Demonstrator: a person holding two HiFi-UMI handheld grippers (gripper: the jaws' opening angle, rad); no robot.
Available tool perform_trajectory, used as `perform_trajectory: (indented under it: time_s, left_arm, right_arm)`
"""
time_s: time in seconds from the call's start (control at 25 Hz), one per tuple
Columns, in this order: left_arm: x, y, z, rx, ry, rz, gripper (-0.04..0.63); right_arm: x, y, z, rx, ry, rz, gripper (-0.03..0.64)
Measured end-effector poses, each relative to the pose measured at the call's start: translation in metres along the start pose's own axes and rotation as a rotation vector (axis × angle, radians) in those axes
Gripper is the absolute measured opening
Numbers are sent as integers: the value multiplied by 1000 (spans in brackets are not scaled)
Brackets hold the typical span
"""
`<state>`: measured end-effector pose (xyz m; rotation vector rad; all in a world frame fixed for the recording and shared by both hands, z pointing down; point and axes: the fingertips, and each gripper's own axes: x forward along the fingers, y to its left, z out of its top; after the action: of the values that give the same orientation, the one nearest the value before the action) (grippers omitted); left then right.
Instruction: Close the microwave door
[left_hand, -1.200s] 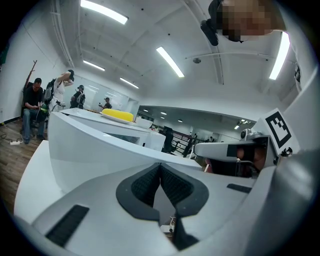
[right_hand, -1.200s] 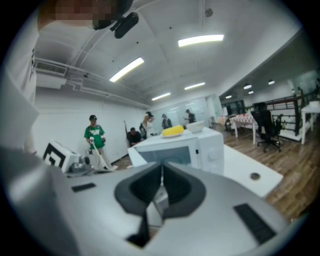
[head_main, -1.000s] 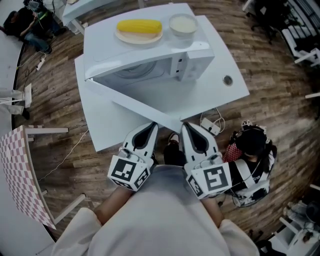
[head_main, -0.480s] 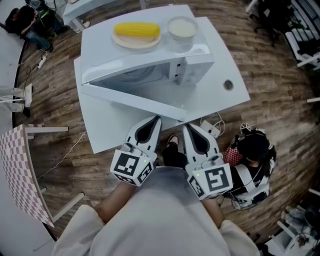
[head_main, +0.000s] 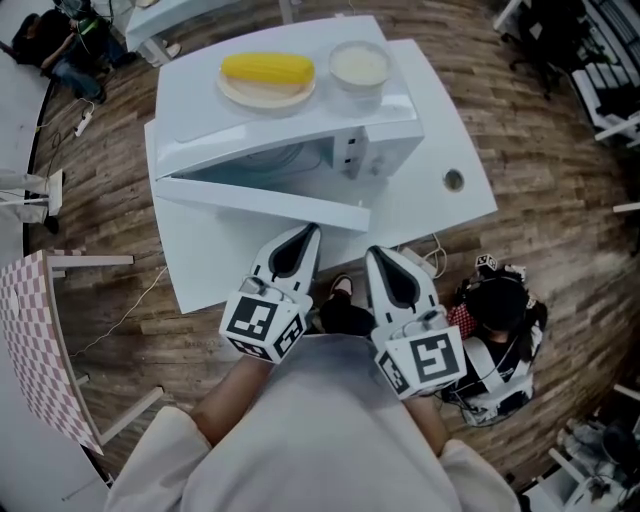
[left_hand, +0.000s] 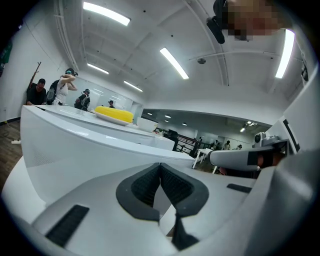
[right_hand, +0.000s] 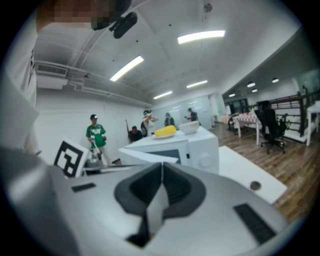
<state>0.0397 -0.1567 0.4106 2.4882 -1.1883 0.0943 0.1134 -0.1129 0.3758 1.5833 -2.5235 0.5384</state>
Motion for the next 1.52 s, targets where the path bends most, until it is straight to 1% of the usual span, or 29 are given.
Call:
perform_trajectory:
  time_s: [0.28,0.48,0.64,1.52]
  left_arm:
    - [16,6,6,4,-22,36,15]
    - [27,10,10,21,-38,64,15]
    - [37,14,10,22,-36,82,15]
    - [82,16,16,25,-26,64,15]
  right_arm:
    - [8,-8,5,-8,2,31,23]
    - [11,-14,8,-8,-10,50,23]
    - [15,-16,12,-3,-19,63,23]
    - [36,-31,24,0,-16,71,23]
